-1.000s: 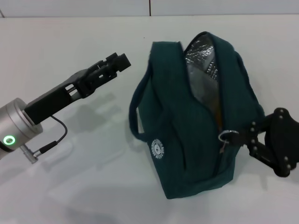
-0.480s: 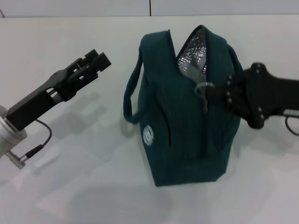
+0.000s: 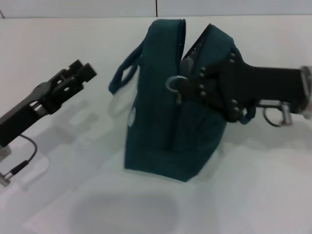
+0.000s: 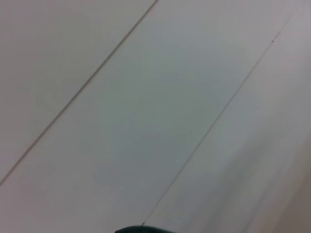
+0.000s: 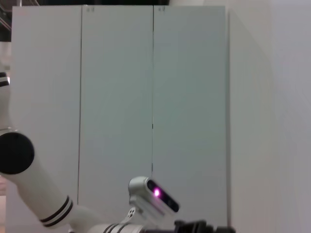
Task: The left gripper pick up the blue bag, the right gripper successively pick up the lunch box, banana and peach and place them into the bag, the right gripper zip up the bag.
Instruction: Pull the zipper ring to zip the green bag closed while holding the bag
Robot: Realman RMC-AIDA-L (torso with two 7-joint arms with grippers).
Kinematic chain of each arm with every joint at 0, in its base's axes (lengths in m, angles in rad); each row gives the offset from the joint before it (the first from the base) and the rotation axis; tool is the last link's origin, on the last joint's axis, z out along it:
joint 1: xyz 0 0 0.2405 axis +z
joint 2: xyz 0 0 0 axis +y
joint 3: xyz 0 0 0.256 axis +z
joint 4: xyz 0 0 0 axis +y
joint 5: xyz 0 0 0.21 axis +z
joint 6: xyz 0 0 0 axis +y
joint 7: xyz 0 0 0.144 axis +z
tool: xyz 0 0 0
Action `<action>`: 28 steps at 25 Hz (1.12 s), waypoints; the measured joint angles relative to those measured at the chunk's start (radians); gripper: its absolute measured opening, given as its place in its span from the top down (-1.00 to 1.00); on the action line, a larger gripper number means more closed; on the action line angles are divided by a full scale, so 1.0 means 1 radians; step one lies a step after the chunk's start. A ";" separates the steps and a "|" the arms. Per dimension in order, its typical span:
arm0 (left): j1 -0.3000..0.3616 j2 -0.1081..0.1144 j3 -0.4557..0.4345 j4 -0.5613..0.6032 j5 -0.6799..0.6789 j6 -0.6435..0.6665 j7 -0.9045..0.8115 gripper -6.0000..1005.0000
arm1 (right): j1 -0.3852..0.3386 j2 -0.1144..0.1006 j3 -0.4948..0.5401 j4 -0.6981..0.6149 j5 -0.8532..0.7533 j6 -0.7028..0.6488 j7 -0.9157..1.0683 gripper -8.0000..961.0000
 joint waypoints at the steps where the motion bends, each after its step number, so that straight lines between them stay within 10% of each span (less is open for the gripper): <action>1: 0.006 0.004 0.000 0.003 0.000 0.000 0.000 -0.77 | 0.011 0.000 -0.023 0.001 0.017 0.017 0.001 0.95; 15: 0.086 0.029 0.011 0.157 0.134 0.007 0.031 -0.77 | 0.027 0.000 -0.102 0.021 0.085 0.092 0.018 0.94; 28: -0.012 0.001 0.014 0.153 0.205 0.025 0.032 -0.76 | 0.036 0.000 -0.119 0.025 0.112 0.109 0.018 0.93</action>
